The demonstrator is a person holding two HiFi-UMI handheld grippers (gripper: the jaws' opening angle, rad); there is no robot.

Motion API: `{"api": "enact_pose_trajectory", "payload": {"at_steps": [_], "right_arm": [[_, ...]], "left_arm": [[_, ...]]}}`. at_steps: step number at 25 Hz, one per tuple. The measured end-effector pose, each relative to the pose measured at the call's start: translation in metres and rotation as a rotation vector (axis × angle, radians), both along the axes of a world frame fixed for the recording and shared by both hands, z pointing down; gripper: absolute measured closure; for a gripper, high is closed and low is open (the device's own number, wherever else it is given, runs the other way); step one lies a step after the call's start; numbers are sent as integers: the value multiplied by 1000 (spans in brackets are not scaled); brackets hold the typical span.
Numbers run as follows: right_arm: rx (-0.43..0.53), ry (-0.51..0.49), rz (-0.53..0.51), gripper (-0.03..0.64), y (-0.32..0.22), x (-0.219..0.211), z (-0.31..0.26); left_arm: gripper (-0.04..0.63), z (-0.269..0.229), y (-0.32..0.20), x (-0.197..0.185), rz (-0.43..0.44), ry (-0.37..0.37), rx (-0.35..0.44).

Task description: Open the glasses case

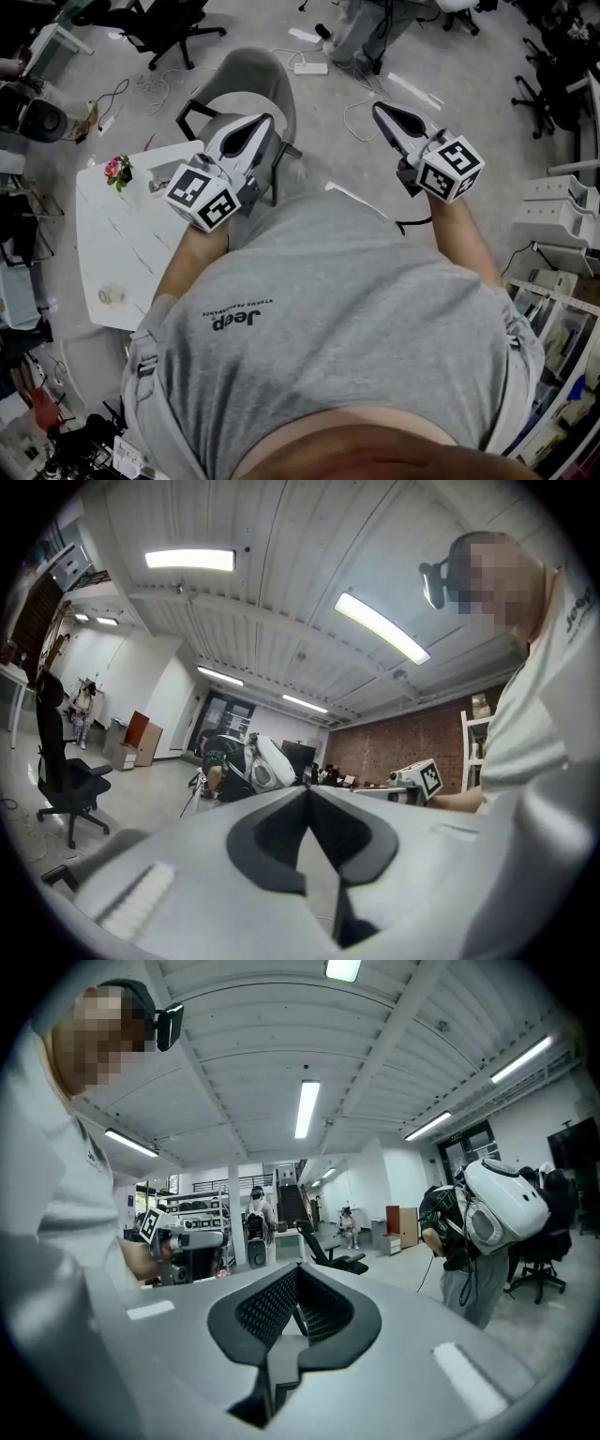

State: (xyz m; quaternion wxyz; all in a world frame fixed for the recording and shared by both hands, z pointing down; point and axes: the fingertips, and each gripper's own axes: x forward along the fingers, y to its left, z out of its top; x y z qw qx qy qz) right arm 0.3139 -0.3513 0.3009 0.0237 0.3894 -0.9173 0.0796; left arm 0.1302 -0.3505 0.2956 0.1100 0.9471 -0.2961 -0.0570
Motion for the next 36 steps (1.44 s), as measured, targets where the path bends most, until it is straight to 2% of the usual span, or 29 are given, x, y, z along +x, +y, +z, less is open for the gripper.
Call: {"api": "enact_pose_trajectory", "payload": {"at_steps": [7,16,36], "right_arm": [[-11,-8,6,614,-1,-2,3],[0,42,-6,615,1,-11,7],[5,56,-2,615,-2,-6,9]], "left_arm": [[539,-3,-1,-5,-1,3,8],[538,-1,2,-9,6,-5,13],[538,-5,1,-2,27,-5,29]]}}
